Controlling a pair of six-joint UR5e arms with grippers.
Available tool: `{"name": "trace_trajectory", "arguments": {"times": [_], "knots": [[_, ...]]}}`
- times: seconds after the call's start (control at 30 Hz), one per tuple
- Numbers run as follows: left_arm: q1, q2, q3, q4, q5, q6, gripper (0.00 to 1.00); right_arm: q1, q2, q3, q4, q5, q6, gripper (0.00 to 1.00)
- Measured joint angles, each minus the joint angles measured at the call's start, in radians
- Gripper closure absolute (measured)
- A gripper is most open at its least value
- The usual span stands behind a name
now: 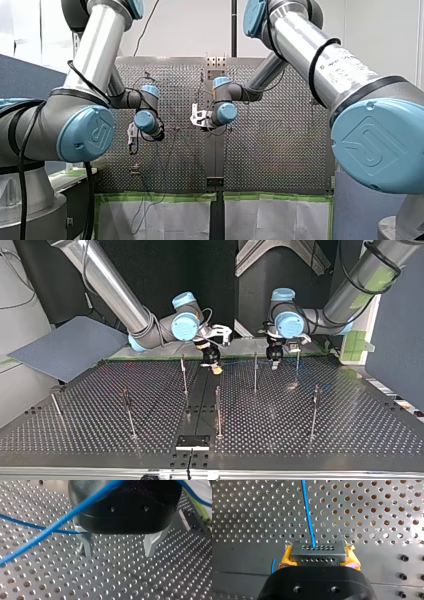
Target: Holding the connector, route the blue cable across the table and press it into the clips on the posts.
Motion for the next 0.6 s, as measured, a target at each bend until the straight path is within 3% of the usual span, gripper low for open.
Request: {"name": "trace_trajectory", "arguments": {"times": [0.23,0.6], "knots": [[-0.012,0.056,-0.051,0.003,0.003,-0.01,0.0,-0.002,0.0,0.0,0.006,-0.001,-0.001,0.98],[-0.061,0.066,-0.128,0.047,0.0,-0.014,0.0,-0.01,0.0,0.001,0.008,-0.027,0.001,0.98]]}}
